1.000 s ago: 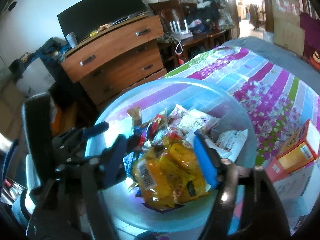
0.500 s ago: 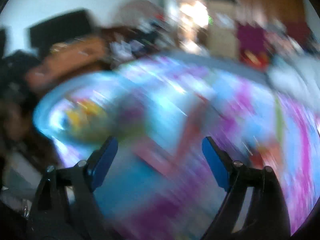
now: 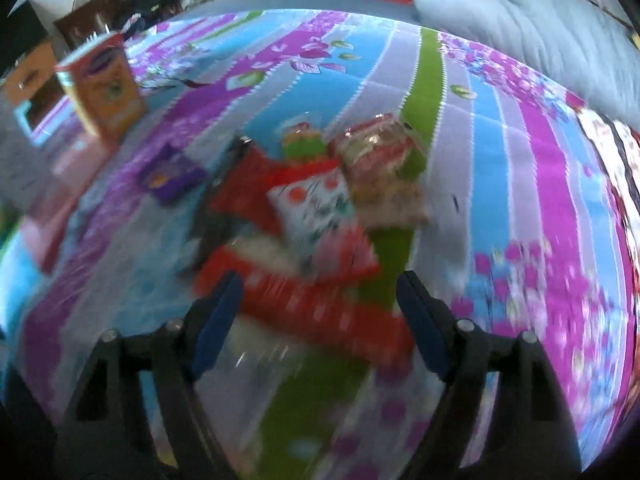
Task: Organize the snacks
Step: 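Move both tools back over the snacks on the bed, then grasp the purple packet with the left gripper while the right grasps the red-and-white candy bag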
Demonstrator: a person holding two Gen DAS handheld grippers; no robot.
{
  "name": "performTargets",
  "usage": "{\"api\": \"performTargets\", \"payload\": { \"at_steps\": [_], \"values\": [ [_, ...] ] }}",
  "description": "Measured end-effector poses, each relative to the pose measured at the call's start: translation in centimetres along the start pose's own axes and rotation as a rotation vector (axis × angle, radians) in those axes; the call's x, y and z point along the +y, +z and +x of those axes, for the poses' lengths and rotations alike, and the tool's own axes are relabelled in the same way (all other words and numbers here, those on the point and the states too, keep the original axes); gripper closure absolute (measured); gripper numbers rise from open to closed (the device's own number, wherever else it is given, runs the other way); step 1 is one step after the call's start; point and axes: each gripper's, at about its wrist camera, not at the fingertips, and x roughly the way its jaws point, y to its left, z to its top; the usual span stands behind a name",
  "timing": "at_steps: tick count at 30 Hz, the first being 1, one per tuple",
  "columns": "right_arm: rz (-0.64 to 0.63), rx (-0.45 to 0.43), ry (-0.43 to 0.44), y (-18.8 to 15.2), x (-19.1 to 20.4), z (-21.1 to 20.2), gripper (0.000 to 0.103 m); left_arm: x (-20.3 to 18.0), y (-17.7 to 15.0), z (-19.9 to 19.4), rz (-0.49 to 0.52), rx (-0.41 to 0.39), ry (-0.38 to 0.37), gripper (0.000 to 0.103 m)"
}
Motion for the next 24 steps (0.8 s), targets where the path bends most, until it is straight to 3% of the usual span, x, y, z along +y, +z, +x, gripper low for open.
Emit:
{"api": "performTargets", "payload": {
  "at_steps": [5,7,8,12,16,20,24],
  "values": [
    [0.007,-0.007,0.037,0.3,-0.9,2.6,0.027,-1.8,-1.3,7.5,-0.053,0.132,-0.05,0.024],
    [0.041,-0.016,0.077,0.0,-1.4,2.4,0.054,-1.7,-1.7,11.0,-0.085,0.185,-0.041,0.024],
    [0.045,-0.028,0.076,-0.2,-1.3,1.9,0.056,-1.5,-1.8,12.3,-0.095,0.203,-0.024,0.024],
    [0.084,-0.119,0.145,-1.7,-1.8,-1.5,0.059,-0.2,-0.7,16.7,-0.135,0.21,0.023,0.024],
    [0.223,-0.2,0.254,-4.4,-3.5,-5.1,0.059,1.0,1.4,20.2,-0.136,0.193,0.072,0.024],
    [0.299,-0.207,0.315,-6.1,-4.1,-5.9,0.059,1.6,2.0,24.1,-0.131,0.218,0.104,0.021],
    [0.35,-0.211,0.351,-6.7,-4.6,-6.1,0.058,0.9,1.9,25.7,-0.045,0.209,0.161,0.013]
  ]
}}
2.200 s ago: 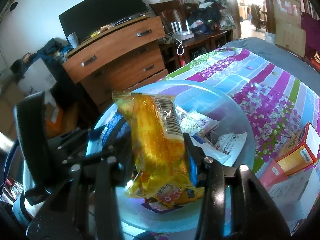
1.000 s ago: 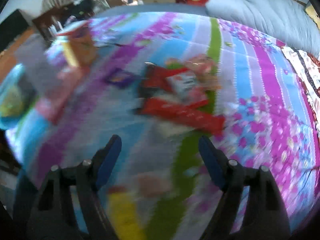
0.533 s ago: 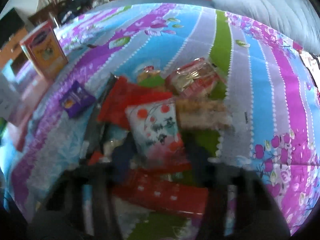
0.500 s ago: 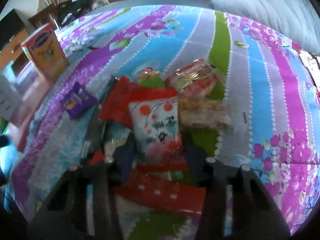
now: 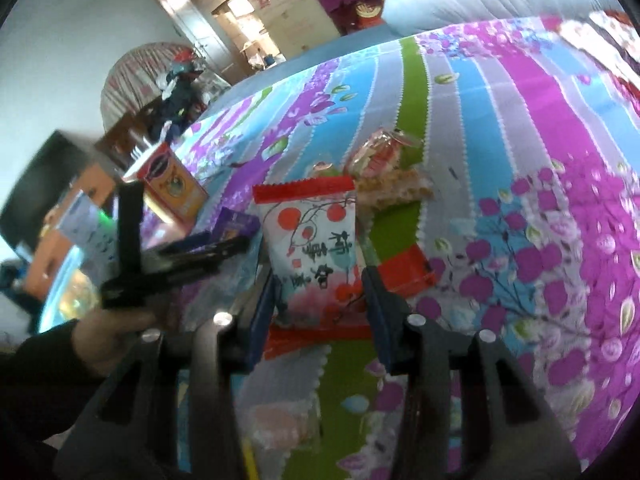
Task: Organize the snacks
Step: 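Grasp the purple packet with the left gripper while the right grasps the red-and-white candy bag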
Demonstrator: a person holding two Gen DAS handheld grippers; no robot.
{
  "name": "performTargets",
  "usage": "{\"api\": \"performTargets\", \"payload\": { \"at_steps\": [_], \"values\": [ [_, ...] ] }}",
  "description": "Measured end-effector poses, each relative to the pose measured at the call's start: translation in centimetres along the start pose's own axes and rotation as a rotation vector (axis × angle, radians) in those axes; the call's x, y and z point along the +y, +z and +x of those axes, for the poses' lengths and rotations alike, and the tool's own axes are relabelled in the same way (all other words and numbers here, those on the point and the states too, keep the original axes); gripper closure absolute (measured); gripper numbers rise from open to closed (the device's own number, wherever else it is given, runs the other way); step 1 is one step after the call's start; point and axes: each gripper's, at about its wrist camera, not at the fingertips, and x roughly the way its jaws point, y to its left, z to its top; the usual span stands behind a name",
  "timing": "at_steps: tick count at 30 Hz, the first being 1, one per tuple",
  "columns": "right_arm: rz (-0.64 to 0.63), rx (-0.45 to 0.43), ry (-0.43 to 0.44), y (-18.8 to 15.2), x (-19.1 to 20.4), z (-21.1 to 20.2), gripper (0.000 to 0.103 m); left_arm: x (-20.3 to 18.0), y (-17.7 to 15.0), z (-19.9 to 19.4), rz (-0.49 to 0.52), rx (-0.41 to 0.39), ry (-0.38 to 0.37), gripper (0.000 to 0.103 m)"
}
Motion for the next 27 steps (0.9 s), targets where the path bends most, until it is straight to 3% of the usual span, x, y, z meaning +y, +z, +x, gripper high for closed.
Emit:
{"api": "performTargets", "payload": {
  "at_steps": [6,12,14,16,20,27],
  "values": [
    [0.04,0.031,0.021,-1.8,-0.8,0.3,0.057,-0.6,0.9,-0.6,0.01,-0.074,0.017,0.012],
    [0.061,0.032,0.029,-2.4,-1.1,0.2,0.057,-0.3,1.4,1.8,0.012,0.007,0.034,0.011],
    [0.06,0.029,0.028,-2.4,-1.0,0.2,0.057,-0.1,1.4,1.8,0.006,0.008,0.035,0.018],
    [0.055,0.023,0.027,-2.4,-0.8,0.0,0.058,0.4,1.3,1.3,-0.009,-0.002,0.027,0.036],
    [0.045,0.012,0.027,-2.5,-0.3,-0.3,0.058,0.9,1.3,0.3,-0.022,0.002,-0.019,0.04],
    [0.033,-0.016,0.03,-2.2,1.0,-1.4,0.058,-0.6,1.4,-6.2,0.019,-0.111,-0.076,0.041]
  ]
}}
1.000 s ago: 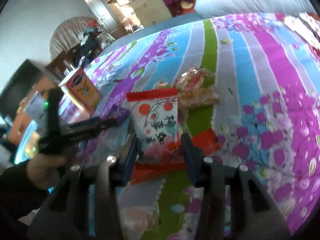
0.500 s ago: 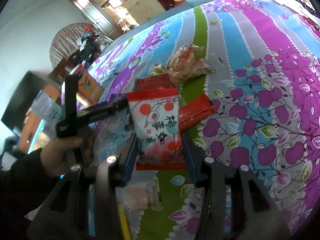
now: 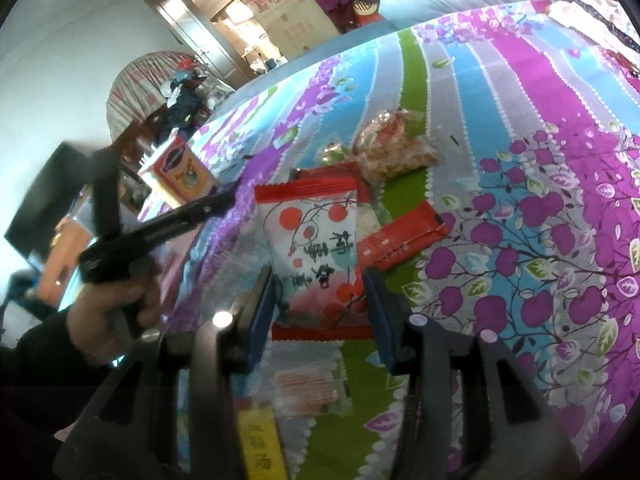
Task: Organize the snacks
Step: 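Grasp the purple packet with the left gripper while the right grasps the red-and-white candy bag, then carry both packets over the clear basin and open both grippers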
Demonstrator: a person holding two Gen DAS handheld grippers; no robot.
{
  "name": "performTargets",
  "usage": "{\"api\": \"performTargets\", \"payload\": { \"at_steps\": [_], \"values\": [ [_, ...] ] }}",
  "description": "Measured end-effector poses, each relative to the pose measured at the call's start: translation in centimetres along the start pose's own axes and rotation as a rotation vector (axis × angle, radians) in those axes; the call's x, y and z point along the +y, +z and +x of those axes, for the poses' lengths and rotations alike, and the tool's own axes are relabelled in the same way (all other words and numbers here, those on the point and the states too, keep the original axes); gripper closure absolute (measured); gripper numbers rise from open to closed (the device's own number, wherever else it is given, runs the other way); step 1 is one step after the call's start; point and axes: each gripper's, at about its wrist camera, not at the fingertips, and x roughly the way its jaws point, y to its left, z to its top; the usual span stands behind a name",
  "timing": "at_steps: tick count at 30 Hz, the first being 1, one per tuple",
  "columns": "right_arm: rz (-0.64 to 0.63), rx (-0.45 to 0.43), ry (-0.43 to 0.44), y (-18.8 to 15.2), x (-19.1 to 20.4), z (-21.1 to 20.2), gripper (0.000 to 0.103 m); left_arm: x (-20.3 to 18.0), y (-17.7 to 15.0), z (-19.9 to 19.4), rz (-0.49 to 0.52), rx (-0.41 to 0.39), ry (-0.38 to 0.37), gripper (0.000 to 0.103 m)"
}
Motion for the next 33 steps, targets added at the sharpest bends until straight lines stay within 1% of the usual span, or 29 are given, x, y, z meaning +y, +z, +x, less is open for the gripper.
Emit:
{"api": "performTargets", "payload": {
  "at_steps": [3,5,8,11,13,17,21,24,26,33],
  "values": [
    [-0.01,-0.014,-0.001,0.4,0.9,-0.9,0.058,-0.8,0.4,-3.7,0.009,-0.056,-0.015,0.041],
    [-0.023,-0.024,-0.002,0.8,1.7,-1.5,0.058,-1.1,0.8,-6.9,0.005,-0.103,-0.034,0.041],
    [-0.049,-0.041,0.002,1.6,3.5,-2.3,0.058,-1.4,1.4,-10.7,0.015,-0.163,-0.039,0.041],
    [-0.088,-0.061,0.016,2.3,5.9,-3.2,0.058,-1.0,1.9,-15.1,0.02,-0.228,-0.019,0.041],
    [-0.117,-0.073,0.024,2.8,7.5,-3.6,0.058,-0.3,1.9,-17.3,0.005,-0.255,-0.008,0.041],
    [-0.177,-0.093,0.047,4.2,11.6,-4.0,0.058,2.0,1.5,-21.2,-0.022,-0.3,0.054,0.041],
    [-0.238,-0.105,0.078,5.3,15.7,-3.7,0.058,5.6,0.4,-24.7,-0.077,-0.331,0.122,0.041],
    [-0.282,-0.104,0.108,5.8,19.1,-3.0,0.058,8.3,-0.3,-26.6,-0.129,-0.347,0.164,0.041],
    [-0.315,-0.104,0.131,6.1,21.5,-2.4,0.058,10.3,-0.6,-28.1,-0.162,-0.36,0.205,0.041],
    [-0.42,-0.093,0.209,6.5,29.3,-0.2,0.057,16.6,-2.1,-32.7,-0.254,-0.415,0.296,0.041]
  ]
}}
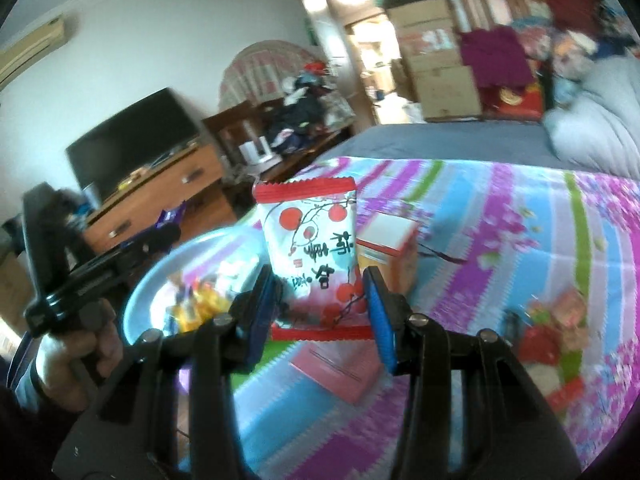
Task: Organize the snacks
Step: 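Carry both packets over the clear basin and open both grippers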
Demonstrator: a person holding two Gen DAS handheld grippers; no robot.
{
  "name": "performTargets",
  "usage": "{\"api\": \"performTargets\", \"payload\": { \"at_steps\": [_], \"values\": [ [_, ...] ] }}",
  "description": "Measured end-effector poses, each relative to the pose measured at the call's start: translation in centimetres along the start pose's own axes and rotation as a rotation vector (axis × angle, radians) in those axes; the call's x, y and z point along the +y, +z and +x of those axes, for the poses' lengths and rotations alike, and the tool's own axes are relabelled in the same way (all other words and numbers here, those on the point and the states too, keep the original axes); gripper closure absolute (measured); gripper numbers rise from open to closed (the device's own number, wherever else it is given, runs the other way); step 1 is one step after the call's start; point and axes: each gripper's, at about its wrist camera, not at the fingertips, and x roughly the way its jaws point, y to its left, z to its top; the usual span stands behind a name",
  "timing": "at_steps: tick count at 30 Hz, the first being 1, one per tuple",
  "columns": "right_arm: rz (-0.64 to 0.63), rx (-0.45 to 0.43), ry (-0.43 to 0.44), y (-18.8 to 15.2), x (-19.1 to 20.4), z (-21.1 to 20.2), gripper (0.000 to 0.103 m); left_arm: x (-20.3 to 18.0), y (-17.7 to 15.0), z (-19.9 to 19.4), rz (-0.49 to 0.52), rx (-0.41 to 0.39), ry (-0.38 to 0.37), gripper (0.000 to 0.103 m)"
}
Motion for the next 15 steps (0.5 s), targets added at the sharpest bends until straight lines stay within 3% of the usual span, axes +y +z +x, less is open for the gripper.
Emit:
{"api": "performTargets", "payload": {
  "at_steps": [15],
  "values": [
    [-0.143,0.061,0.192,4.9,12.9,8.6,0.057,15.9,0.1,-3.0,-0.218,-0.037,0.219,0.041]
  ]
}}
